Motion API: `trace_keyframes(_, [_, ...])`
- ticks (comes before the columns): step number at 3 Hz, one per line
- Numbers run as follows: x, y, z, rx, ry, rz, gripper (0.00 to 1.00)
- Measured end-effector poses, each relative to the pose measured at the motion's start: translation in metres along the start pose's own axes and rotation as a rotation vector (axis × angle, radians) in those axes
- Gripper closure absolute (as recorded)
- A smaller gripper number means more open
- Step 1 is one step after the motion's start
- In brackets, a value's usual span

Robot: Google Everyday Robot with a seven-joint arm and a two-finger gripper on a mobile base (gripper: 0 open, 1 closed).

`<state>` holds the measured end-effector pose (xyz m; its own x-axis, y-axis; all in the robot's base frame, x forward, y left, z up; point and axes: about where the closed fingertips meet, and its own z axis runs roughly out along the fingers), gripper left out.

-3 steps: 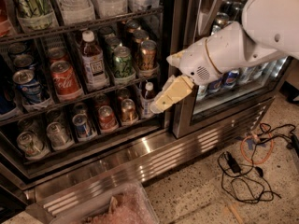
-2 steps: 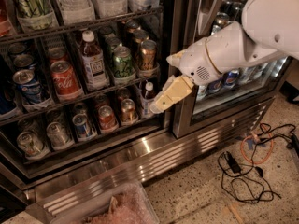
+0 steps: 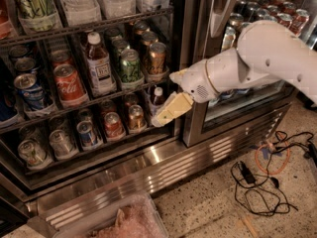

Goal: Pick blue plastic bottle from middle shelf of fridge

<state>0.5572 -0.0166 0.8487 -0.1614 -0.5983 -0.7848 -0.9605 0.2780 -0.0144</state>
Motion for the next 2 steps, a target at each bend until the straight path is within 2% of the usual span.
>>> trace_keyframes(1, [0.002,-0.007,0.025,-0.012,-0.036,0.016,0.00])
trace_keyframes(2, [-0.012,-0.010,0.045,-0.007,-0.089,0.003,0.00])
